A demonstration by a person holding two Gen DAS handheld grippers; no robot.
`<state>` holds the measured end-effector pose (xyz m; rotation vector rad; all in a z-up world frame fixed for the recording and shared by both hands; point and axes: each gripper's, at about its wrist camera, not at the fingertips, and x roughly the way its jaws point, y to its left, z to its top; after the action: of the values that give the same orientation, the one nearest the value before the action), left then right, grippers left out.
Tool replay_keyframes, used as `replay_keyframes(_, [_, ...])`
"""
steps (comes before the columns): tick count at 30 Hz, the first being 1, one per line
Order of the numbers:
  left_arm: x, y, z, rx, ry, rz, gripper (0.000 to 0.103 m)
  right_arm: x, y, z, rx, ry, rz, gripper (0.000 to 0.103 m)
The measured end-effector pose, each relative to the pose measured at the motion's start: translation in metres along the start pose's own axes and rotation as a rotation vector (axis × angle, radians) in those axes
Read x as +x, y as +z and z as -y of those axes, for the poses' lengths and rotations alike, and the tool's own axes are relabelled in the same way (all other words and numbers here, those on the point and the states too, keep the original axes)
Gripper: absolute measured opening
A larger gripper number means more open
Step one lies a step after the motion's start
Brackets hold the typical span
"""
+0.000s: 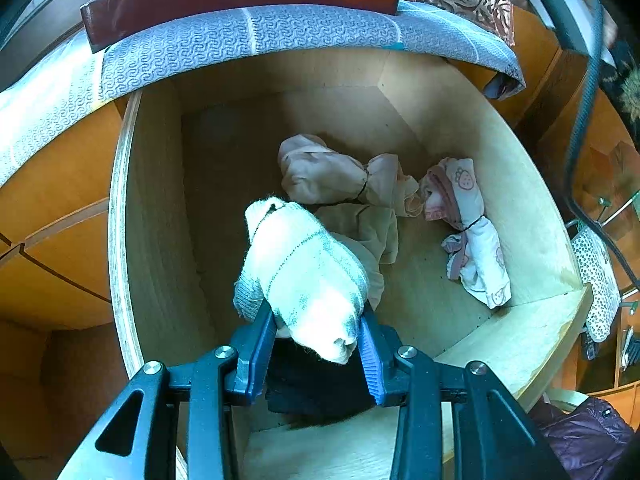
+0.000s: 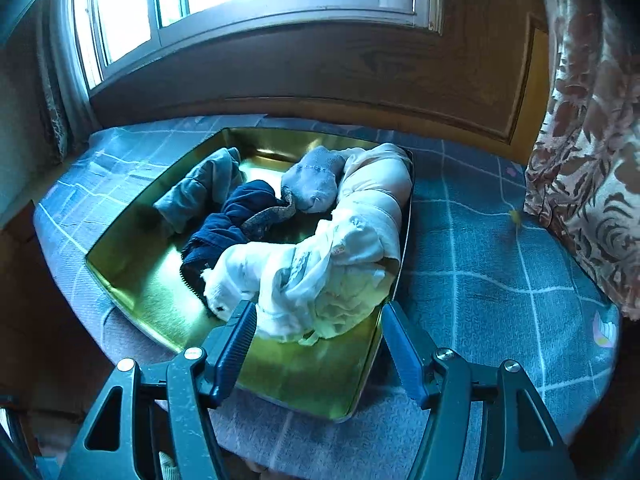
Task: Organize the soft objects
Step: 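Lower the white lacy cloth into the gold box and open the right gripper, then move the right gripper back over the open drawer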
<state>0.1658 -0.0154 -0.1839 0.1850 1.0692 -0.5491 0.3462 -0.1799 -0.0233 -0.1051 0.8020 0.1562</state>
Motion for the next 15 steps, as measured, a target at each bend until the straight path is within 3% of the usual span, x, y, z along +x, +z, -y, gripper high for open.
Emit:
replay_keyframes(8, [-0.007, 0.000, -0.003, -0.022, -0.014, 0.035, 0.039, -0.034, -0.023, 0.008, 0.004, 0.023, 0.050, 0.066])
replay_keyframes(15, [-0.015, 0.000, -0.006, -0.040, -0.021, 0.062, 0.039, -0.060, -0.076, 0.007, -0.049, 0.075, 0.035, 0.067])
